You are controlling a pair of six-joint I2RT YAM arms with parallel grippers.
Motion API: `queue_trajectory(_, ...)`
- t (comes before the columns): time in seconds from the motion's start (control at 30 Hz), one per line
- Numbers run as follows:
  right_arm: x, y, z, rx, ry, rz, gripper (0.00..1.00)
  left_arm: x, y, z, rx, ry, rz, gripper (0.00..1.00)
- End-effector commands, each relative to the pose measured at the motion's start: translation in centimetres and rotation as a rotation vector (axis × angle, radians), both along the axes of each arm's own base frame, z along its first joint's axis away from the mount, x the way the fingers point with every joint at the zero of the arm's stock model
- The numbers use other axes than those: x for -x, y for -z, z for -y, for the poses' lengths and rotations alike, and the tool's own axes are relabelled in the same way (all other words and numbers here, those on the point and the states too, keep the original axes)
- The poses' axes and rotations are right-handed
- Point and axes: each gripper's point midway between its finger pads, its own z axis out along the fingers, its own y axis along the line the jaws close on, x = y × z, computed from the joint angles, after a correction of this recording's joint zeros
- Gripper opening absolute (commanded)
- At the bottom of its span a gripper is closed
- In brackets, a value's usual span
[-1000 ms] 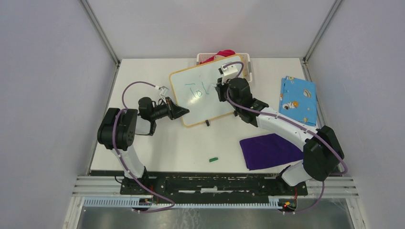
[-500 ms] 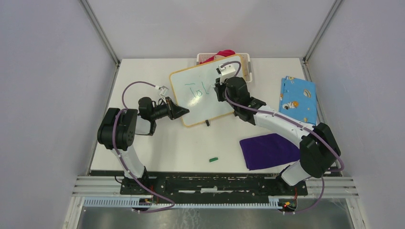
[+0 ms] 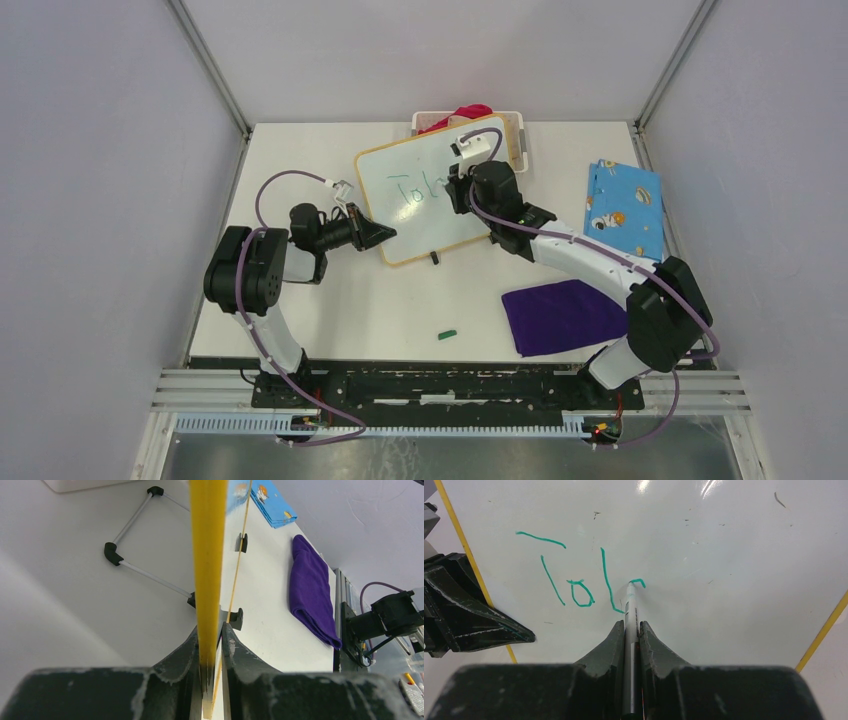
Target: Write a sentence on the whiteboard
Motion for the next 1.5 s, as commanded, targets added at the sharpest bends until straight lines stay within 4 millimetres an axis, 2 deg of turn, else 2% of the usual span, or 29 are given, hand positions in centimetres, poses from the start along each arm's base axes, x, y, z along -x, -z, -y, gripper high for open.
queue_trajectory(0.0,0.2,0.0,-0.2,-0.026,-0.011,0.002,0.00,-1.3,0.9,-0.8,-0.022,-0.071,-0.025,0.22)
queue_trajectory(0.2,0.7,1.1,0.6,-0.008,0.002,-0.012,0.00,-1.3,0.9,-0.7,-0.022,-0.071,-0.027,0.22)
queue_trajectory(0.37,0.6,1.0,1.3,0.006,0.033,-0.006,0.00,-1.3,0.9,-0.7,-0.022,-0.071,-0.026,0.22)
queue_trajectory(0.5,0.1,0.2,1.8,0.006,0.064,0.015,0.00,-1.4,0.9,-0.7,-0.022,-0.072,-0.027,0.22)
queue_trajectory(0.7,-0.7,-1.7,1.5,-0.008,0.071,0.046,0.00,-1.3,0.9,-0.7,-0.022,-0.070,-0.027,0.22)
queue_trajectory(1.13,-1.6,-3.1,0.5,-0.025,0.051,0.062,0.00,-1.3,1.0,-0.7,-0.022,-0.070,-0.029,0.22)
queue_trajectory(1.27,-1.6,-2.9,0.2,-0.026,0.041,0.056,0.00,-1.3,0.9,-0.7,-0.022,-0.069,-0.028,0.22)
queue_trajectory(1.47,-1.2,-1.5,0.4,-0.011,0.038,0.033,0.00,-1.3,1.0,-0.7,-0.023,-0.070,-0.030,0.22)
